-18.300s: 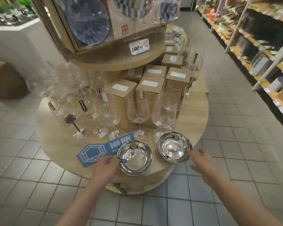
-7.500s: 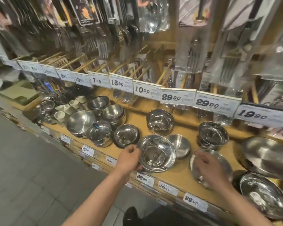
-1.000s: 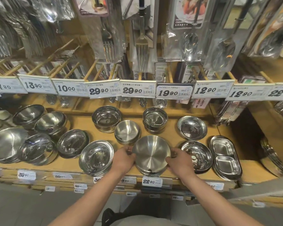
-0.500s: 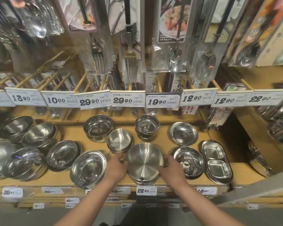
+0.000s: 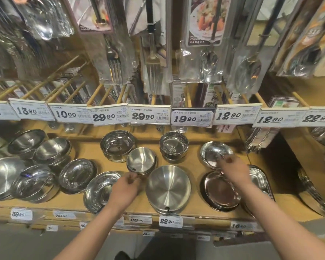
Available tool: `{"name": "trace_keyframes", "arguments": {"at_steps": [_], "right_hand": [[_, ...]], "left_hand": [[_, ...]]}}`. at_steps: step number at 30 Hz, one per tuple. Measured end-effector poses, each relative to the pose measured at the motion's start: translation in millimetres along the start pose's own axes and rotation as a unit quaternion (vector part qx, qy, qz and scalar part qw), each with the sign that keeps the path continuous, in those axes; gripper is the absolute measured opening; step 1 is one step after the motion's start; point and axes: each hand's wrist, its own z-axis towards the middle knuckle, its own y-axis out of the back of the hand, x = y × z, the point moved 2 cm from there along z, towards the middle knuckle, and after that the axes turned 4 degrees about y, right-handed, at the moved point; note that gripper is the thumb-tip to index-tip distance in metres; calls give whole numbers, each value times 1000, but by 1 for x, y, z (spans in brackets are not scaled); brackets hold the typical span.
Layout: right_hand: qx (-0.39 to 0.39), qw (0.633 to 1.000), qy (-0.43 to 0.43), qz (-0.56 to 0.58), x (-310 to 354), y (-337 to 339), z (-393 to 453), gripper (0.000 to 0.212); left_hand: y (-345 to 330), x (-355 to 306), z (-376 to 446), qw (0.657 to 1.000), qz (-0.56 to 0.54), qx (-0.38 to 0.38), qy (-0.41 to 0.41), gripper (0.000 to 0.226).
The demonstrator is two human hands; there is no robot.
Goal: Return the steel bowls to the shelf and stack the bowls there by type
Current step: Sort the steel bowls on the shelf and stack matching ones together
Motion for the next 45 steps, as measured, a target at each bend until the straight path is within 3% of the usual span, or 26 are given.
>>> {"name": "trace_keyframes", "arguments": {"at_steps": [3,5,8,15,21,26,35,39,45], "right_hand": [[-32,998,-38,-37,-13,11,31,45],[-36,996,-69,-47,-21,8,45,51],[-17,992,-106,-60,-30,-2,59,35],[47,985,-135,-93,-26,-15,68,33],[47,983,-170,57,-15,-8,70,31],[9,968,-158,195,-10,5,57,8],[6,942,-146,303,-13,19,-5,14],[42,929,-137,341,6,21,-37,23],[166,919,-77,349,61,-12,-77,22]], "left_hand": [[2,2,-4,999,-32,-4,-2,9],[2,4,-5,999,-52,-4,0,11],[3,10,-6,998,-66,1,12,14],[8,25,-3,991,-111,-16,68,18],[7,20,2,986,-148,-11,80,13],[-2,3,5,987,-148,-1,56,10],[-10,-17,-3,990,-135,39,28,19],[-9,-18,-10,984,-163,62,27,15],[4,-21,-17,960,-256,103,41,15]]}}
